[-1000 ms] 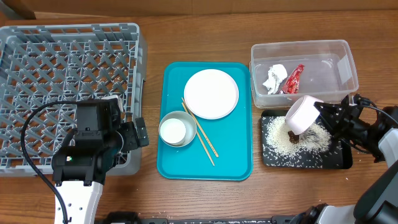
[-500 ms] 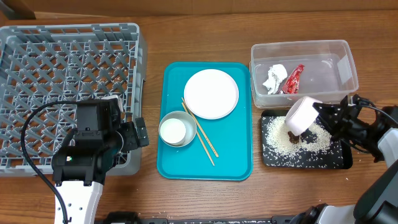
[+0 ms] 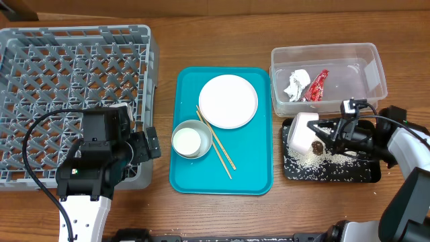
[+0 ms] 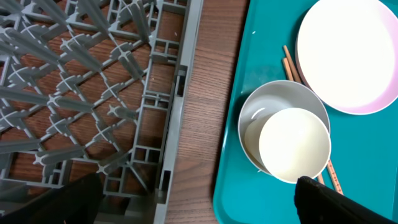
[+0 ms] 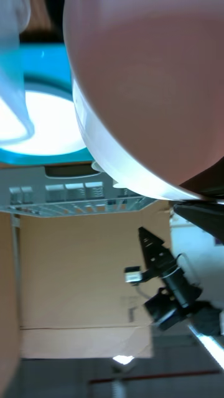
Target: Sort waste into correct bins and load items into the dishwasher
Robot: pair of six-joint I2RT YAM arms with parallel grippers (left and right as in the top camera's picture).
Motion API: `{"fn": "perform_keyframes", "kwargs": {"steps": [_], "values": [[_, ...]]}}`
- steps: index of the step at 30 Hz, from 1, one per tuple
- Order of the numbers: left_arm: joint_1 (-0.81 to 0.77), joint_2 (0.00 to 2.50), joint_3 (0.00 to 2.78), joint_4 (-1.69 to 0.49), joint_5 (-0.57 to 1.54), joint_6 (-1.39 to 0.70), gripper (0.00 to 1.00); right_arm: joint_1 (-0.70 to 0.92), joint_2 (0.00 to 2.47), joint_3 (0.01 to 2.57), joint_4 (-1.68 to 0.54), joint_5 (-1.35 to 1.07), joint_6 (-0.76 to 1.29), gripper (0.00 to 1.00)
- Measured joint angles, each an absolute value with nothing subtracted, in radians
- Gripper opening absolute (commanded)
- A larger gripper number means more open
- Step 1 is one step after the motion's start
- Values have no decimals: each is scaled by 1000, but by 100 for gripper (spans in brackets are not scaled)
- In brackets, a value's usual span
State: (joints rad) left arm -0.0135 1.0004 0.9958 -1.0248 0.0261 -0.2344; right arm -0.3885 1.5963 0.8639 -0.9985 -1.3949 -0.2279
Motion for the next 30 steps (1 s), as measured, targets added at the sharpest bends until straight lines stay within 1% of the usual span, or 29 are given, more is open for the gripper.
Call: {"fn": "perform_keyframes", "kwargs": {"steps": [3,4,6,7,10,16,19,25,30], "values": [[-14,1000,996,-1025,26,-234,100,-355,1596,872,-1023,-1409,-323,5],[-14,1000,996,-1025,26,-234,100,-348,1596,873,-1024,-1409,-342,8],[-14,1000,996,-1025,26,-234,100,-339,1596,873,-1021,-1409,-367,6],[-14,1001,996,-1025,26,-234,100,-339,1596,875,-1013,-1404,-360,4],[-14,1002,996,-1025,26,-234,100,-340,1596,899,-1016,-1332,-297,4],[-14,1003,996,-1025,26,-234,100,-303,1596,1011,-1262,-1168,-380,4],[-14,1003,996,-1024,26,-234,100,-279,1596,1098,-1340,-1094,-406,4],[-14,1003,996,-1024,26,-234,100,-224,1596,1255,-1433,-1015,-428,4],[-14,1003,996,-1024,26,-234,100,-104,1596,1340,-1430,-904,-398,4]]}}
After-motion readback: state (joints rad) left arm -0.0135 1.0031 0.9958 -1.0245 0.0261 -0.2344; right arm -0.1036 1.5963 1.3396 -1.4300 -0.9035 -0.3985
